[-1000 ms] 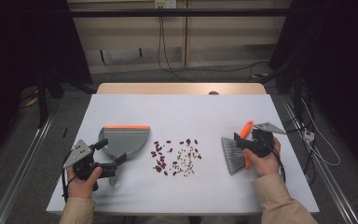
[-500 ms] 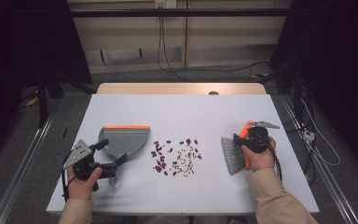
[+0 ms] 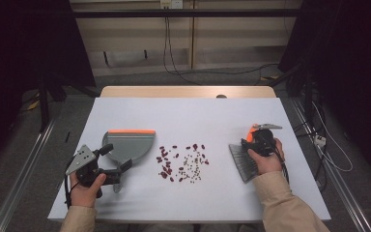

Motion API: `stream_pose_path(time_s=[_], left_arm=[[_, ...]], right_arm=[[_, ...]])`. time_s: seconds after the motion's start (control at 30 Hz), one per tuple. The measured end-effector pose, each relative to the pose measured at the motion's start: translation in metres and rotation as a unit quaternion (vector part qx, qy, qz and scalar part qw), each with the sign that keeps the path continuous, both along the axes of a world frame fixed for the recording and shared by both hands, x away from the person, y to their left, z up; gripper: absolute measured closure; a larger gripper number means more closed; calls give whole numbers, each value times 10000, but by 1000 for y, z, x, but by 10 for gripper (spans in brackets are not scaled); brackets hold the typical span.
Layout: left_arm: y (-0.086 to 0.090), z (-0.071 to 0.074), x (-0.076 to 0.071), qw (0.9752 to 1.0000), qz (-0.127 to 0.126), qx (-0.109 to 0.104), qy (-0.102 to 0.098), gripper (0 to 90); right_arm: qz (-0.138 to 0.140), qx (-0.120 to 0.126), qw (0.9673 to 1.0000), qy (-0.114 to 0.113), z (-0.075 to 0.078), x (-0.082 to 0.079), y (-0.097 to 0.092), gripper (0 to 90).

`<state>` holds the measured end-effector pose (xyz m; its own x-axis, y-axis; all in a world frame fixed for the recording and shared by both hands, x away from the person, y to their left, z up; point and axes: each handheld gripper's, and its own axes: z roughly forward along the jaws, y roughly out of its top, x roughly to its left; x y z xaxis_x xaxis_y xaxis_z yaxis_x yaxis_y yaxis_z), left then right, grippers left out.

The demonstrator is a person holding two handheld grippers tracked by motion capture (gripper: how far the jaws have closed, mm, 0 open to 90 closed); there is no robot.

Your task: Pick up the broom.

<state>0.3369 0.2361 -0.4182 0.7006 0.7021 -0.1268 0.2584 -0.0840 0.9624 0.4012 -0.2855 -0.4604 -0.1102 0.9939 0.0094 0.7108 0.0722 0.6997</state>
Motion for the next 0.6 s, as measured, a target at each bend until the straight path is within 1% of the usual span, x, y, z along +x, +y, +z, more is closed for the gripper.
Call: stream_pose_path(time_s=[0.1,0.17,0.2,0.23,0.27,0.3,0.33,0.37,0.4,0.43,0.5,0.53,0.6], left_arm=[[-2,0,2,10000,-17,20,-12,45],[-4,0,3,10000,-13,14,-17,45],[-4,0,3,10000,-33,29,-24,45],[-5,0,3,10000,-40,40,-11,47],[-6,0,4,9999,-57,83,-8,47],[-6,0,3,9999,-54,85,-18,47],[-6,0,3,9999,-67,78,-24,47],[-5,1,2,9999,-75,100,-57,47],[-5,1,2,9999,-58,91,-57,47],[-5,1,2,10000,-42,68,-54,47],[-4,1,1,10000,-39,69,-54,47],[-5,2,0,10000,-37,62,-47,46],[-4,2,0,9999,-43,92,-65,46]], right_arm=[[151,27,9999,43,2,-1,1,511],[196,83,9997,100,3,-2,4,541],[196,83,9997,100,3,-2,4,541],[181,179,9996,148,4,-3,5,612],[181,179,9996,148,4,-3,5,612],[223,299,9992,171,4,-3,5,631],[251,307,9990,190,5,-4,5,643],[345,250,9989,173,5,-3,6,656],[373,313,9986,224,5,-3,7,674],[403,361,9981,279,6,-3,8,674],[439,322,9981,276,6,-2,8,674],[470,241,9982,297,7,-2,9,669],[483,218,9981,319,7,-2,10,667]])
